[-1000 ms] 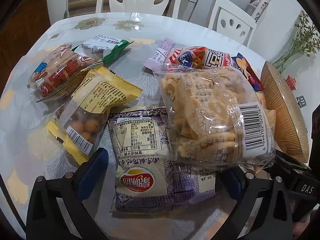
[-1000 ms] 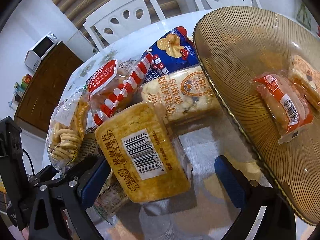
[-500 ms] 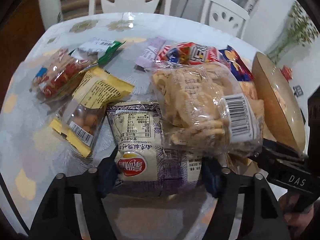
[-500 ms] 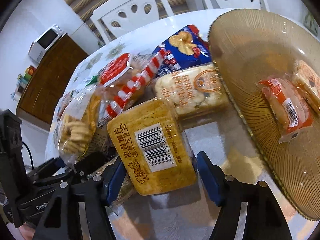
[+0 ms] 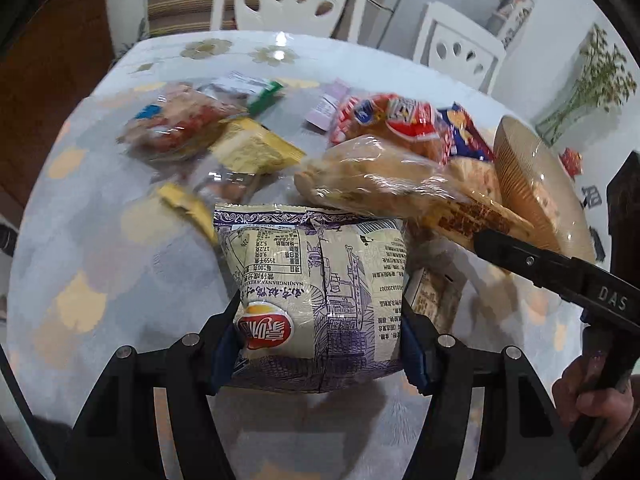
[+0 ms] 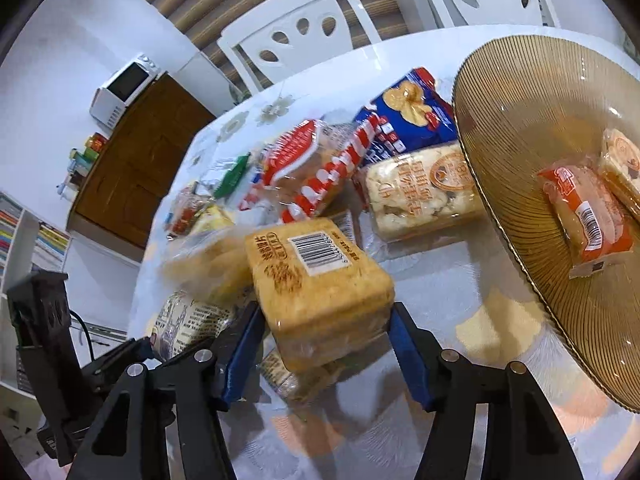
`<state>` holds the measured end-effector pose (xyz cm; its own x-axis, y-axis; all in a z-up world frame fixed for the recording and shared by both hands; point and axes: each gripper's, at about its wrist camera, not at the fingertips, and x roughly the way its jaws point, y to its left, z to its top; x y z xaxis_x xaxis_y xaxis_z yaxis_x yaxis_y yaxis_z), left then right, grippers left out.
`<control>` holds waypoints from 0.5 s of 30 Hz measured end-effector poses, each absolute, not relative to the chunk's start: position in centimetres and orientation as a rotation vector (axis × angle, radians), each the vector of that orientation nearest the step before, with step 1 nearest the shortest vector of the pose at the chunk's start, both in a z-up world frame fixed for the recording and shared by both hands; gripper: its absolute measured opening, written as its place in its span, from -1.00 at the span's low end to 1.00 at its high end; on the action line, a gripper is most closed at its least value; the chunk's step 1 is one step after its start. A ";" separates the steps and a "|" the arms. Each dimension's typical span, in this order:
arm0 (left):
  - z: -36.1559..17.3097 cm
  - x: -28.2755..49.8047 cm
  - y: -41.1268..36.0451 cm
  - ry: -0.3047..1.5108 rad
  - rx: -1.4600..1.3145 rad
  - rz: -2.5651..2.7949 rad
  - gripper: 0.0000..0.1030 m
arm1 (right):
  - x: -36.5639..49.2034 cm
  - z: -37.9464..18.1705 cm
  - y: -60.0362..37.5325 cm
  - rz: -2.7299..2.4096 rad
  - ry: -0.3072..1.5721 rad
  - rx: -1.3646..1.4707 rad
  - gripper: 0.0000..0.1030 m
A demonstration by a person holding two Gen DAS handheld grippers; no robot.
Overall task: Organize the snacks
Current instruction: 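Carry the chip bag and cake into the amber bowl and open both tools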
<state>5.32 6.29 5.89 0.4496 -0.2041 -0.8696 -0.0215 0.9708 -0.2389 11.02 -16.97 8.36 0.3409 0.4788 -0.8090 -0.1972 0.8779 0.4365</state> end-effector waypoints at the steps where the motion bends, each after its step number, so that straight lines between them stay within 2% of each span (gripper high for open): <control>1: 6.2 5.1 6.6 1.094 -0.235 -0.107 0.24 | 11.0 8.5 -17.0 0.452 1.141 0.283 0.16; 15: 11.2 3.4 8.8 1.009 -0.291 -0.021 0.24 | 10.0 11.2 -17.8 0.493 1.074 0.326 0.08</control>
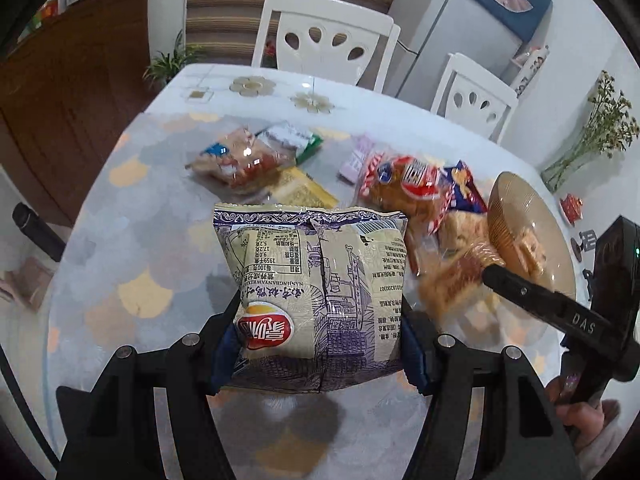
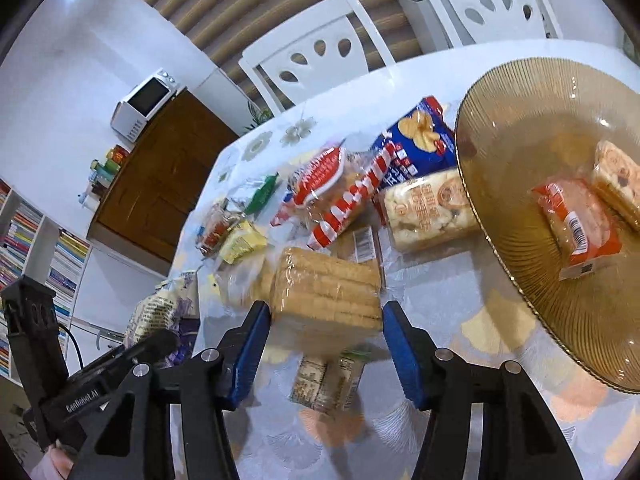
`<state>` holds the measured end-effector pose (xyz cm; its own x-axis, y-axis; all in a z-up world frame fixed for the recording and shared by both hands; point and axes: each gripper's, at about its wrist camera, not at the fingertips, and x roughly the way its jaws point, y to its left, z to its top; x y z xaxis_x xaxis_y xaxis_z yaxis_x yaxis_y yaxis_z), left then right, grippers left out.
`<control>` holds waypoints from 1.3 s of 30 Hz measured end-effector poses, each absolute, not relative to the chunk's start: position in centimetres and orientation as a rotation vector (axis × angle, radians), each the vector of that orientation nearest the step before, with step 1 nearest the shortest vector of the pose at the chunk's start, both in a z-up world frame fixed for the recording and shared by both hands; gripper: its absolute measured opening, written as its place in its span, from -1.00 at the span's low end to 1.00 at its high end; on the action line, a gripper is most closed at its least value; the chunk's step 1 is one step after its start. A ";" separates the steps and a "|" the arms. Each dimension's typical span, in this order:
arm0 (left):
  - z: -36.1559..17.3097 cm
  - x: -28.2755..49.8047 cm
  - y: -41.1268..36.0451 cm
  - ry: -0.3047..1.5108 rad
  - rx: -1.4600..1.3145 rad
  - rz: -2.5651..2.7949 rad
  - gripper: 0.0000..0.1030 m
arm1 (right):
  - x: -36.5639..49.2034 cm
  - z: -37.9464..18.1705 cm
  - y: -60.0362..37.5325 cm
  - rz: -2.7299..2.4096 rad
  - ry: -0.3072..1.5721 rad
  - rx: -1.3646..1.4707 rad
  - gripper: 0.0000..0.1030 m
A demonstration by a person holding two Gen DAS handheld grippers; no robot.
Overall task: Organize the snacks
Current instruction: 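Carry the chip bag and cake into the amber bowl and open both tools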
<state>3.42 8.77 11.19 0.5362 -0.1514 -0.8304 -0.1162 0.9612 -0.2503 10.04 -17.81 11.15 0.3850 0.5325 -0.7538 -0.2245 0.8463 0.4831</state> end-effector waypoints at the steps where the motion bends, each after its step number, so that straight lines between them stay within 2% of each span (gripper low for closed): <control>1: 11.5 3.5 8.7 1.006 -0.288 -0.024 0.24 | 10.0 11.4 -18.0 0.497 1.068 0.329 0.07; 3: 12.1 3.9 8.3 0.995 -0.283 -0.031 0.24 | 9.8 12.0 -18.3 0.500 1.055 0.332 0.06; 4: 12.4 4.1 8.1 0.989 -0.283 -0.036 0.24 | 9.8 12.5 -18.7 0.496 1.044 0.337 -0.58; 5: 12.6 4.3 7.8 0.985 -0.282 -0.041 0.24 | 9.8 12.8 -19.4 0.495 1.041 0.354 -0.98; 10: 13.4 5.5 6.3 0.969 -0.266 -0.072 0.24 | 10.9 14.3 -22.0 0.471 1.020 0.412 -0.98; 13: 13.4 5.8 5.9 0.971 -0.264 -0.069 0.24 | 11.2 13.1 -21.2 0.506 1.094 0.410 -0.86; 15: 13.3 5.8 6.1 0.977 -0.262 -0.064 0.24 | 11.3 11.9 -20.1 0.530 1.137 0.396 -0.60; 17: 13.2 5.6 6.7 0.986 -0.261 -0.058 0.24 | 11.5 10.3 -18.0 0.545 1.188 0.392 0.25; 18: 13.1 5.5 6.9 0.988 -0.263 -0.053 0.24 | 11.7 9.3 -16.9 0.565 1.202 0.409 0.30; 22: 12.9 5.1 8.2 0.997 -0.274 -0.031 0.24 | 13.1 5.4 -12.9 0.544 1.316 0.367 0.29; 25: 12.7 4.8 9.0 0.999 -0.290 -0.021 0.24 | 13.7 3.7 -11.4 0.537 1.326 0.346 0.30; 26: 12.6 4.8 9.1 1.001 -0.293 -0.016 0.24 | 13.7 4.0 -11.3 0.538 1.304 0.336 0.15; 31: 12.0 5.0 9.1 1.014 -0.303 -0.001 0.24 | 13.7 4.5 -11.8 0.594 1.294 0.342 0.10; 34: 12.0 5.5 8.6 1.012 -0.304 -0.004 0.24 | 13.6 6.0 -13.5 0.595 1.261 0.394 -0.32; 39: 12.6 7.1 7.2 1.000 -0.275 -0.025 0.24 | 13.4 8.4 -16.3 0.582 1.200 0.455 -0.34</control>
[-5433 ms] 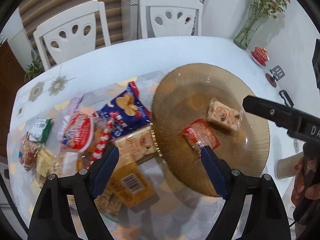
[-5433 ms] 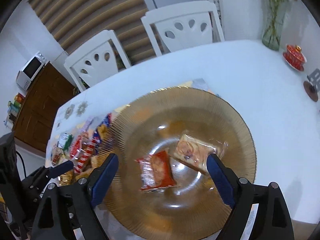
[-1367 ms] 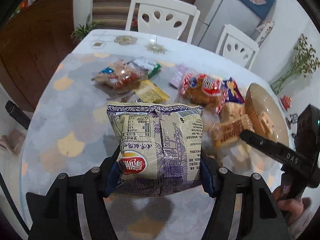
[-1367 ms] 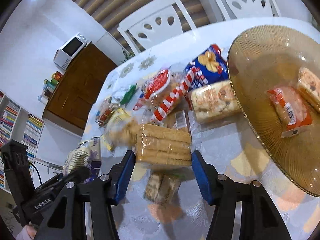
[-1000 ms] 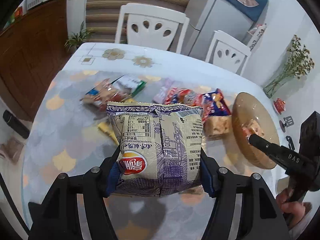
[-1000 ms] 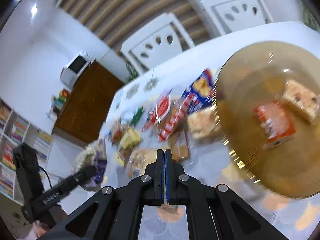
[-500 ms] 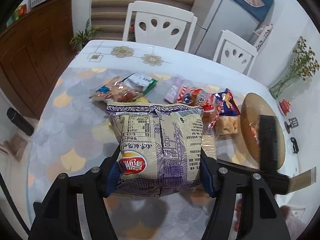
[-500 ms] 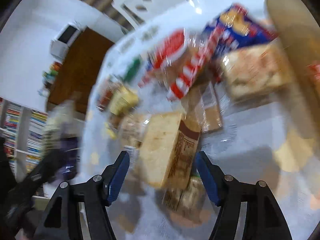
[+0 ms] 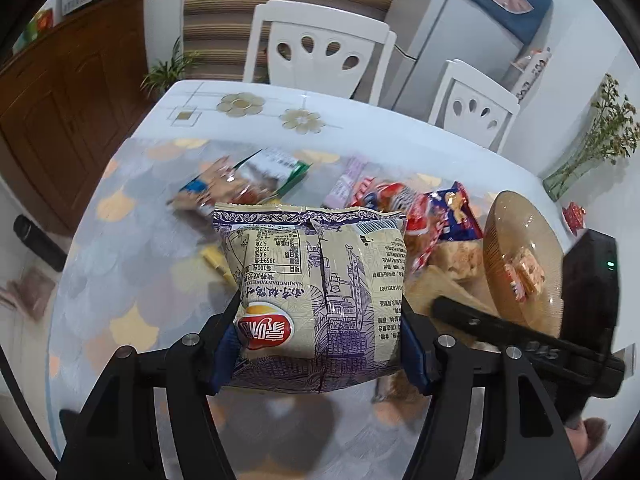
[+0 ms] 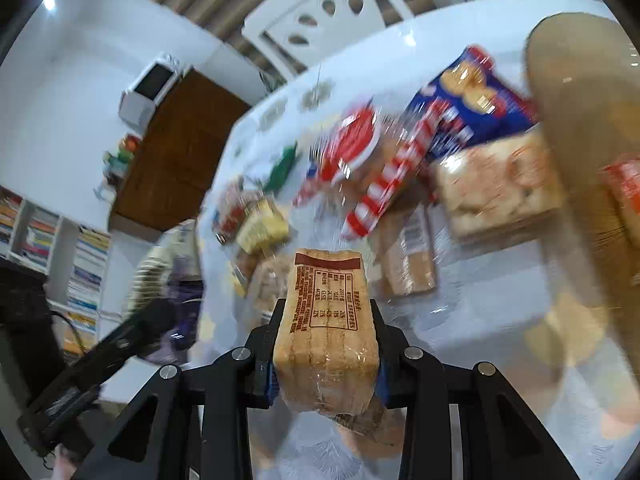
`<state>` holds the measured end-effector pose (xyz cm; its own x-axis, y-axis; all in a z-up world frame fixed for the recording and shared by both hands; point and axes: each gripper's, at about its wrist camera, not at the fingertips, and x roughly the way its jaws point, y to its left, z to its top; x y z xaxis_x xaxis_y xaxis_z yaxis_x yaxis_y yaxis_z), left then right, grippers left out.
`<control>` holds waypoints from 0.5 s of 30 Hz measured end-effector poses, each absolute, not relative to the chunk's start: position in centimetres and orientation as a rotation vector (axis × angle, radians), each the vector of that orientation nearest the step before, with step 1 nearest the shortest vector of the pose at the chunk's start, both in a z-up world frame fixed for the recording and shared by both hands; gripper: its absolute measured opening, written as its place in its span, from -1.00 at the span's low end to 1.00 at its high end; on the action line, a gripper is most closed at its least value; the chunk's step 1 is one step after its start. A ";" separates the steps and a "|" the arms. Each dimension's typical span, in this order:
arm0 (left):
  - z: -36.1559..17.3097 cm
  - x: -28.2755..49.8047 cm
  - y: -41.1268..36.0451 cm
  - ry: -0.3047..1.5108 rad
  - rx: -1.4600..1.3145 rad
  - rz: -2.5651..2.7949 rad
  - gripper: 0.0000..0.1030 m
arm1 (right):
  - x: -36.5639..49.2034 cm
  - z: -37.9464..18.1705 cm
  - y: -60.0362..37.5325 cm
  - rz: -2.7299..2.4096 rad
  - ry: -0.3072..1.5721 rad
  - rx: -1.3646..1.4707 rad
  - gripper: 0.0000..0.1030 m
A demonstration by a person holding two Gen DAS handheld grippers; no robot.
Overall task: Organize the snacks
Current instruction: 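Carry the chip bag and cake into the amber bowl and open both tools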
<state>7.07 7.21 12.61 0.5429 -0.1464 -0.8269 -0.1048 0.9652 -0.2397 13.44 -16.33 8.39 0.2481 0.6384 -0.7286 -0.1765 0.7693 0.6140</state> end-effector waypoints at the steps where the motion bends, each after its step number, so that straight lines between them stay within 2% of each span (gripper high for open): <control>1: 12.8 7.4 6.8 0.998 -0.271 -0.032 0.24 | 13.4 9.1 -17.4 0.573 1.180 0.494 -0.34; 9: 15.0 10.7 0.9 0.971 -0.221 -0.148 0.24 | 14.3 15.9 -25.6 0.518 0.989 0.615 -0.34; 15: 16.3 13.0 -5.5 0.957 -0.169 -0.261 0.24 | 14.7 17.5 -31.6 0.418 0.943 0.626 -0.34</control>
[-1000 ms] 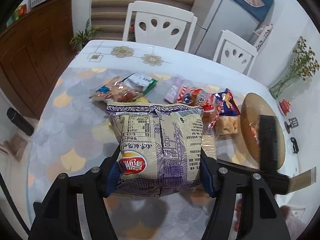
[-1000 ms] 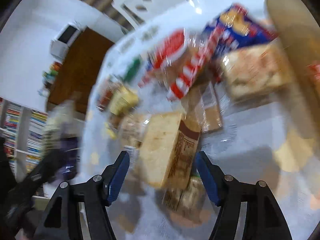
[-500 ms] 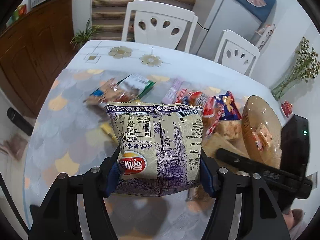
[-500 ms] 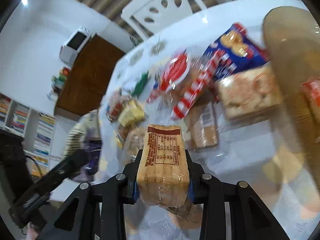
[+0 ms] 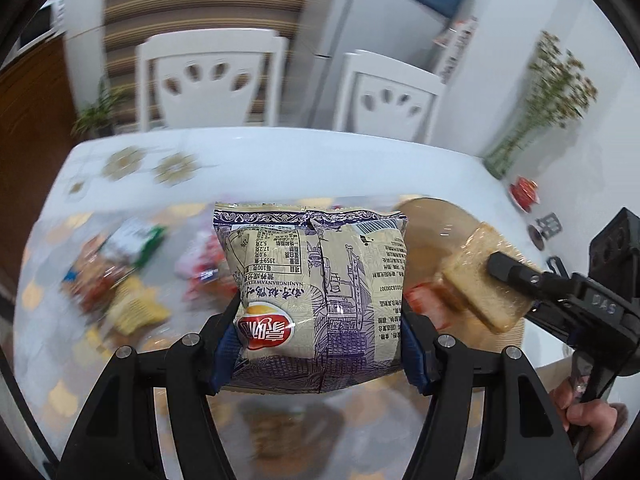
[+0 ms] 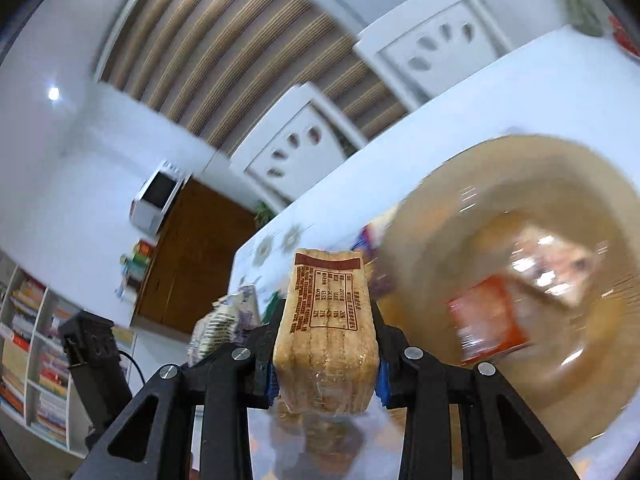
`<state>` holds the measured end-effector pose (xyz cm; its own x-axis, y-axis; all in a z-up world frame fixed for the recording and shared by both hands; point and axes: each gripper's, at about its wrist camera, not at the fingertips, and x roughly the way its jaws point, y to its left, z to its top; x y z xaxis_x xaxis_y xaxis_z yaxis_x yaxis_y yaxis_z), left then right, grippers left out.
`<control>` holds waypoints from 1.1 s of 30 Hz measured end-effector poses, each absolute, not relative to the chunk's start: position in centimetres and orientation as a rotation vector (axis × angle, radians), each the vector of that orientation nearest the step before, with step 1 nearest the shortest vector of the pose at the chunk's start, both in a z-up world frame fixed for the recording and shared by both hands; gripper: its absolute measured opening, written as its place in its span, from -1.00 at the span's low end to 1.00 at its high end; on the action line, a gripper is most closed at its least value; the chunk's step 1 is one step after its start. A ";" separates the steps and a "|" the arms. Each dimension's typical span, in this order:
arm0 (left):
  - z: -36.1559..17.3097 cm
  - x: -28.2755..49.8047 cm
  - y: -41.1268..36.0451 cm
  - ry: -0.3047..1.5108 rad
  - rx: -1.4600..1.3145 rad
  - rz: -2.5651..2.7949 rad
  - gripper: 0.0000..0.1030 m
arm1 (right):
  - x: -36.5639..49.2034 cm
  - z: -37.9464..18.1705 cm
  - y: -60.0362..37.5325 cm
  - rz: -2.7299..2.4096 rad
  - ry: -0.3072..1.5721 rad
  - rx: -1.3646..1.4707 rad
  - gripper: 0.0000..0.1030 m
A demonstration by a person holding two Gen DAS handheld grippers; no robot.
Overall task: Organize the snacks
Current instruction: 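Carry the chip bag and cake into the amber bowl and open both tools, then withdraw both open tools from the bowl toward the remaining snacks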
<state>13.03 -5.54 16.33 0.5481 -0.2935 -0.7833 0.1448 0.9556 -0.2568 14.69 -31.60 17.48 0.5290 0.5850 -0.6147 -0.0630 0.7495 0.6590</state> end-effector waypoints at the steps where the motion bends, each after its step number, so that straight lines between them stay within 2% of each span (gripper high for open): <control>1: 16.4 13.3 -6.6 0.958 -0.157 -0.280 0.24 | 14.7 17.3 -32.4 0.404 0.946 0.630 -0.33; 4: 15.8 14.0 -9.9 0.981 -0.116 -0.337 0.28 | 14.7 16.5 -34.6 0.354 0.969 0.630 -0.31; 6: 14.7 14.5 -12.0 1.039 -0.071 -0.364 0.40 | 14.8 15.7 -35.7 0.301 1.009 0.622 0.02; 7: 14.2 14.8 -12.9 1.074 -0.035 -0.357 0.49 | 14.8 15.3 -36.4 0.261 1.032 0.619 0.39; 8: 13.6 14.9 -13.7 1.102 0.005 -0.334 0.50 | 14.6 15.2 -37.2 0.245 1.034 0.618 0.47; 12: 12.1 15.2 -14.5 1.172 0.060 -0.324 0.51 | 13.6 15.6 -38.8 0.201 1.017 0.591 0.49; 19: 12.6 15.4 -12.9 1.159 0.019 -0.349 0.51 | 13.3 17.0 -37.6 0.181 0.998 0.499 0.49; 33: 13.5 15.8 -4.9 1.127 -0.031 -0.222 0.51 | 14.4 17.3 -27.3 0.285 1.019 0.328 0.49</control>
<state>15.81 -4.85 13.54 0.4097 -0.1924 -0.8917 0.1607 0.9774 -0.1371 14.39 -27.33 17.32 0.4948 0.3809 -0.7811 -0.0791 0.9148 0.3960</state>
